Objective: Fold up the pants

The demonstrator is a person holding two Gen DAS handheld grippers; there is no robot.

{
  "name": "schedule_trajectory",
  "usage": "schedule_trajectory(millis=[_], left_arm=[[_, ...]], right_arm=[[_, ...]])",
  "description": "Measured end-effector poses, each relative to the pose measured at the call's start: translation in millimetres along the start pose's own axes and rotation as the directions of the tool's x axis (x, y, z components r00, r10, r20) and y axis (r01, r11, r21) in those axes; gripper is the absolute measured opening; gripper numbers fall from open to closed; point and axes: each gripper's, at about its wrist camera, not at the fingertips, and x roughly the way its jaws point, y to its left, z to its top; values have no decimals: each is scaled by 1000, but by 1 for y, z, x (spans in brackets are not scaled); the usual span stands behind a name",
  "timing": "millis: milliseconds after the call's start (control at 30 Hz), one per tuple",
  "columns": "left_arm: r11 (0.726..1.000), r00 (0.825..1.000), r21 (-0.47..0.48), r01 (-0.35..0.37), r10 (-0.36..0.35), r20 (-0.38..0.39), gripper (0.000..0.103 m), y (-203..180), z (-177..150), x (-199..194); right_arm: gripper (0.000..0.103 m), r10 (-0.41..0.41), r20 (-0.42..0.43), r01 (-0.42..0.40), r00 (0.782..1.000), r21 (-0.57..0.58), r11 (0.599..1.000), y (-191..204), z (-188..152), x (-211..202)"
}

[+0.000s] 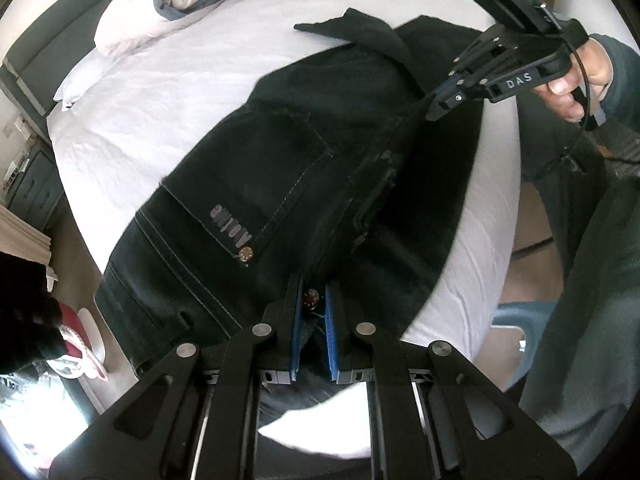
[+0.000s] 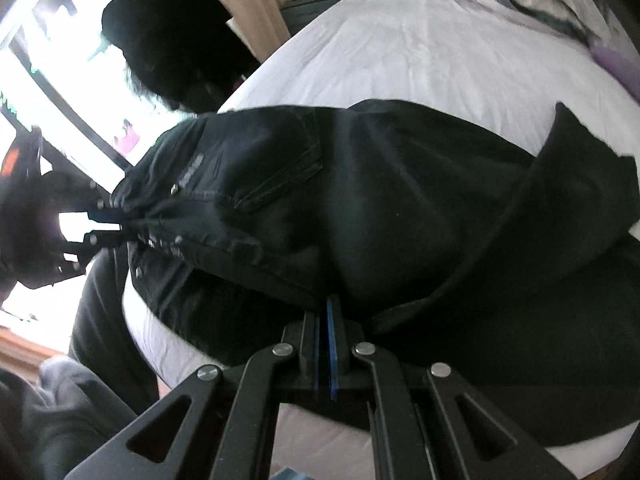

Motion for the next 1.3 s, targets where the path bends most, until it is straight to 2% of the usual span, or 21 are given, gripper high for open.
schedule_trajectory(millis=[133, 333, 600, 733, 833, 933, 1033, 1100, 1167, 1300], left_arm=[[1000, 1000, -11, 15, -15, -8, 9, 1, 4, 11], [999, 1000, -15, 31, -31, -1, 9, 1, 2, 18], [1000, 1000, -16, 14, -14, -20, 9, 12, 8, 46], [1000, 1000, -26, 3, -3, -10, 9, 20, 14, 55], [998, 1000, -69, -3, 2, -13, 13, 29, 19, 70], [995, 1000, -101, 9, -10, -6, 15, 38, 26, 73], [994, 1000, -105, 13, -13, -2, 20, 43, 29, 62], [991, 999, -127, 36, -35, 11, 20, 53, 35, 48], [987, 998, -158, 38, -30, 54, 20, 61, 45, 33], [964, 981, -258, 59, -8, 193, 20, 71, 87, 21]], right_arm=[[4, -18, -3, 18, 1000, -7, 1000, 0, -8, 2], [4, -38, -3, 38, 999, -24, 999, 7, 2, -6], [4, -98, -20, 96, 995, -95, 991, 25, -3, 13], [4, -97, -11, 96, 995, -88, 992, 23, -2, 14], [6, -120, -7, 119, 993, -115, 986, 26, -4, 20], [7, -114, 6, 114, 994, -81, 990, 22, -10, 28], [15, -91, 38, 94, 995, -63, 994, 20, -14, 23], [34, -73, 50, 76, 996, -69, 995, 21, -17, 22], [46, -51, 57, 55, 997, -81, 995, 26, -20, 19], [48, -50, 96, 57, 994, -73, 996, 34, -21, 8]])
